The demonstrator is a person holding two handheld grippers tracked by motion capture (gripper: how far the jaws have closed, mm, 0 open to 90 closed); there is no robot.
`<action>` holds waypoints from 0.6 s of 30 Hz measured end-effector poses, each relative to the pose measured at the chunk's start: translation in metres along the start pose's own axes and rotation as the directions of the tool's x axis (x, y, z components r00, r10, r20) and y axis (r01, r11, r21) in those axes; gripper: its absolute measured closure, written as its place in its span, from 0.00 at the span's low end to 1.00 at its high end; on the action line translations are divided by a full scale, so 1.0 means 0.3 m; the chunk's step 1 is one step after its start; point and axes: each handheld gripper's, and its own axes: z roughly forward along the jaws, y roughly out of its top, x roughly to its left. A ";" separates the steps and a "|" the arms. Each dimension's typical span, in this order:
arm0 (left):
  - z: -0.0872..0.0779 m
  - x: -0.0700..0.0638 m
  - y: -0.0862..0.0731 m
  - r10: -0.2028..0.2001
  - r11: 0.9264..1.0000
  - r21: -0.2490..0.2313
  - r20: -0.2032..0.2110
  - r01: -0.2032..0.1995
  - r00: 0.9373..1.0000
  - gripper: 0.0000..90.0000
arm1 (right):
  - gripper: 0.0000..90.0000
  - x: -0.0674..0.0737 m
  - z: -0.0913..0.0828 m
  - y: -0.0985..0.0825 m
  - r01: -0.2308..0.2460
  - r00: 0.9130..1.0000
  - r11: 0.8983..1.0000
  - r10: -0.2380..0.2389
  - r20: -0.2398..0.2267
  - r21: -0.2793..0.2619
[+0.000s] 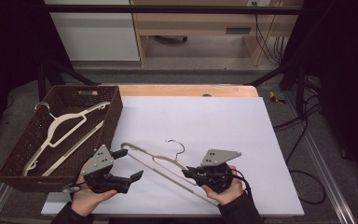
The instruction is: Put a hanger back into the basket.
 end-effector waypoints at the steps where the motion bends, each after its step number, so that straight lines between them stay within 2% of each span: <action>1: 0.006 -0.006 0.003 0.013 1.000 0.004 0.004 -0.013 1.000 0.15 | 0.96 0.006 0.008 0.003 0.005 1.000 1.000 -0.005 -0.015 0.004; 5: 0.043 -0.026 0.014 0.053 0.997 0.048 0.040 -0.055 0.998 0.23 | 0.96 0.024 0.030 0.008 0.025 0.998 0.999 -0.024 -0.050 0.023; 9: 0.084 -0.046 0.030 0.104 0.989 0.097 0.075 -0.111 0.992 0.37 | 0.96 0.034 0.039 0.009 0.041 0.996 0.998 -0.037 -0.081 0.037; 13: 0.113 -0.056 0.054 0.120 0.984 0.120 0.121 -0.134 0.985 0.54 | 0.96 0.046 0.037 0.013 0.053 0.994 0.998 -0.048 -0.101 0.044; 14: 0.117 -0.060 0.057 0.114 0.985 0.116 0.133 -0.130 0.985 0.56 | 0.96 0.048 0.035 0.014 0.058 0.993 0.997 -0.053 -0.102 0.046; 18: 0.123 -0.069 0.063 0.137 0.979 0.127 0.153 -0.157 0.979 0.65 | 0.96 0.049 0.029 0.016 0.064 0.992 0.997 -0.059 -0.109 0.042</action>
